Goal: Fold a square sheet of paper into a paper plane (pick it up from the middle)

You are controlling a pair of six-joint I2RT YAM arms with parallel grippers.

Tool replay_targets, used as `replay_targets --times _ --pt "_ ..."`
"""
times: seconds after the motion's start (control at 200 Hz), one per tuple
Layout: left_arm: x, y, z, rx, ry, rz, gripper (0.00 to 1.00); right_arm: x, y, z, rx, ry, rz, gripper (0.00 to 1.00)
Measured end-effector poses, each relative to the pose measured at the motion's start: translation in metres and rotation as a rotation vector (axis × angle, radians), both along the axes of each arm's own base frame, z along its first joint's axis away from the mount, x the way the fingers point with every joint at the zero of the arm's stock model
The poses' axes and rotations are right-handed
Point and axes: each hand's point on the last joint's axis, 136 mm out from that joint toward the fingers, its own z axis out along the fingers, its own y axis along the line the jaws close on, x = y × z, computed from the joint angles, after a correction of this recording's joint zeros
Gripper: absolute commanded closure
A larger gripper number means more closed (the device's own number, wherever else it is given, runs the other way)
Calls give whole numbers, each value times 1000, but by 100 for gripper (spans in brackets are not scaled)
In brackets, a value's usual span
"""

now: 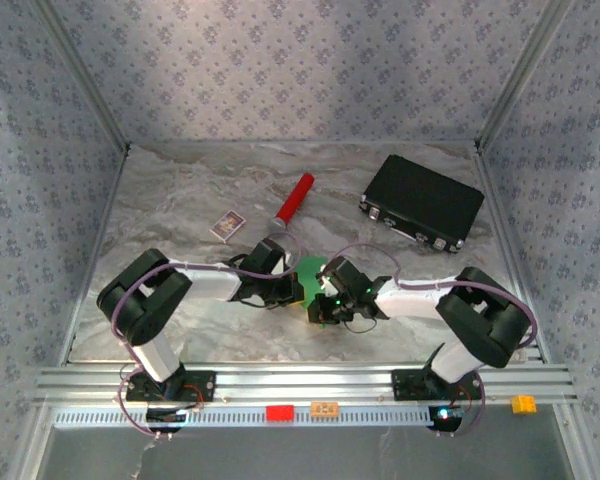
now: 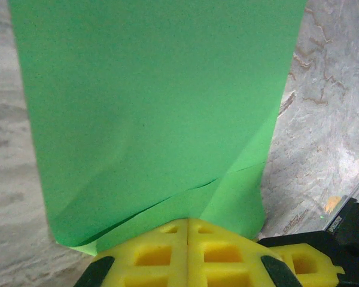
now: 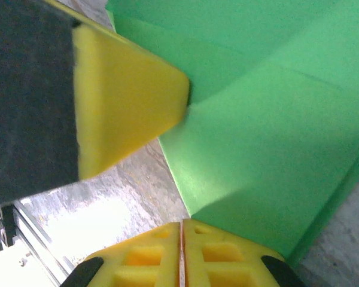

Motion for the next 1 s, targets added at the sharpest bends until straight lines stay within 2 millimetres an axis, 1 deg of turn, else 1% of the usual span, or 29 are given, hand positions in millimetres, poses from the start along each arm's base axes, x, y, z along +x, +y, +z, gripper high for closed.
replay_targets --times 0.475,0.55,0.62,0.725,0.825,0.919,1.004 --pt "0 0 0 3 1 1 100 -23 -24 -1 1 10 -7 88" --pt "1 0 0 5 0 2 100 -27 -29 2 -7 16 -8 88" --pt "1 0 0 6 -2 2 100 -28 -29 12 10 2 -7 87" --pt "1 0 0 6 -4 1 100 -22 -25 33 63 -42 -12 87" --pt "1 0 0 6 -4 1 100 -9 -18 48 88 -69 -24 88" --pt "1 0 0 6 -4 1 100 3 -9 49 81 -68 -29 87" --pt "1 0 0 6 -5 0 100 9 -2 41 59 -50 -25 87"
